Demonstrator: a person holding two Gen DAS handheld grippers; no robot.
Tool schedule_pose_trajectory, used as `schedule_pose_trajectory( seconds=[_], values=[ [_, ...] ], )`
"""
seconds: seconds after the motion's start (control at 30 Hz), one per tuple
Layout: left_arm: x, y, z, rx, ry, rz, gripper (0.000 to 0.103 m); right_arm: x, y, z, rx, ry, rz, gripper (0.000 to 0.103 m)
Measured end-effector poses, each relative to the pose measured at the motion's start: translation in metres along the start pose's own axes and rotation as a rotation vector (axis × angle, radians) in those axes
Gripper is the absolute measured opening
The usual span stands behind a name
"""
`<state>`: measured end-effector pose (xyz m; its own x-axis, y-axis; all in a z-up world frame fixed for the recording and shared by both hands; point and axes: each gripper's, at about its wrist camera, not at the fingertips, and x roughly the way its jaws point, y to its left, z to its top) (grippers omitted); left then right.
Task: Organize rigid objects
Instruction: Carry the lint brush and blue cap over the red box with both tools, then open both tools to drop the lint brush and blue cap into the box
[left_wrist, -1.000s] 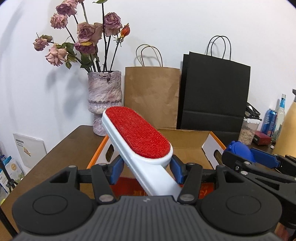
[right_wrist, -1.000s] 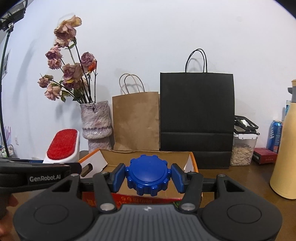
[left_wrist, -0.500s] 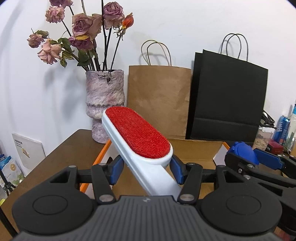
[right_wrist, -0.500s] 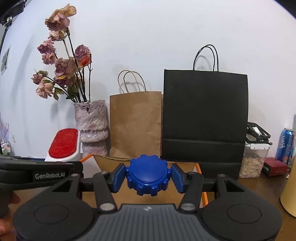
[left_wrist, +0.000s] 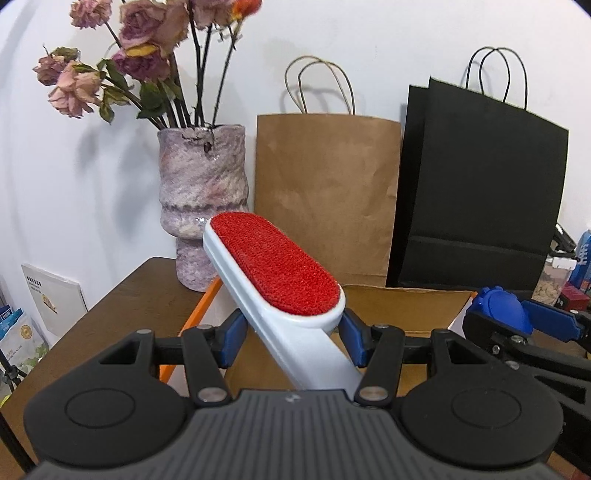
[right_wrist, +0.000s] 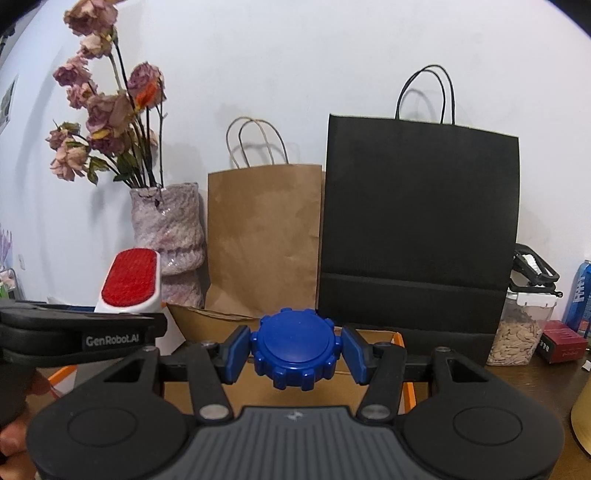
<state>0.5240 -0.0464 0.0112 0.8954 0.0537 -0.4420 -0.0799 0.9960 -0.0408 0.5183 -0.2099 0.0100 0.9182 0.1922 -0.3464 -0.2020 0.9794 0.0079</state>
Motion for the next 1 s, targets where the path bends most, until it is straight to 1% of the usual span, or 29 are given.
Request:
schedule_pose_trajectory(
  seconds=[0.37, 0.5, 0.53, 0.57, 0.6, 0.63, 0.67, 0.7, 0.73, 1.0],
  values=[
    [0.031, -0.001, -0.002, 0.01, 0.054, 0.022, 0.056, 0.021, -0.006, -0.004, 0.0, 0.065, 0.003, 0.053],
    [0.036, 0.004, -0.003, 0.001, 0.092, -0.002, 0.06, 0.023, -0.007, -0.005, 0.002, 0.083, -0.015, 0.054],
    [0.036, 0.004, -0.003, 0.001, 0.093, 0.007, 0.069, 0.024, -0.008, -0.005, 0.003, 0.089, -0.021, 0.064],
    [0.035, 0.005, -0.004, 0.001, 0.079, 0.029, 0.088, 0.025, -0.008, -0.005, 0.005, 0.097, -0.024, 0.073],
    [0.033, 0.005, -0.004, 0.005, 0.055, 0.057, 0.1, 0.025, -0.009, -0.005, 0.007, 0.099, -0.027, 0.092],
    [0.03, 0.005, -0.003, 0.013, 0.031, 0.073, 0.101, 0.025, -0.01, -0.005, 0.007, 0.096, -0.036, 0.096],
    [0.026, 0.004, -0.003, 0.023, 0.011, 0.077, 0.101, 0.024, -0.01, -0.005, 0.004, 0.091, -0.044, 0.096],
    [0.024, 0.004, -0.002, 0.025, 0.004, 0.075, 0.103, 0.024, -0.01, -0.005, 0.003, 0.091, -0.049, 0.098],
    [0.022, 0.005, -0.001, 0.021, -0.001, 0.073, 0.103, 0.024, -0.011, -0.005, 0.005, 0.091, -0.052, 0.102],
    [0.017, 0.002, 0.0, 0.029, 0.004, 0.066, 0.103, 0.022, -0.012, -0.004, 0.008, 0.09, -0.05, 0.103]
  ],
)
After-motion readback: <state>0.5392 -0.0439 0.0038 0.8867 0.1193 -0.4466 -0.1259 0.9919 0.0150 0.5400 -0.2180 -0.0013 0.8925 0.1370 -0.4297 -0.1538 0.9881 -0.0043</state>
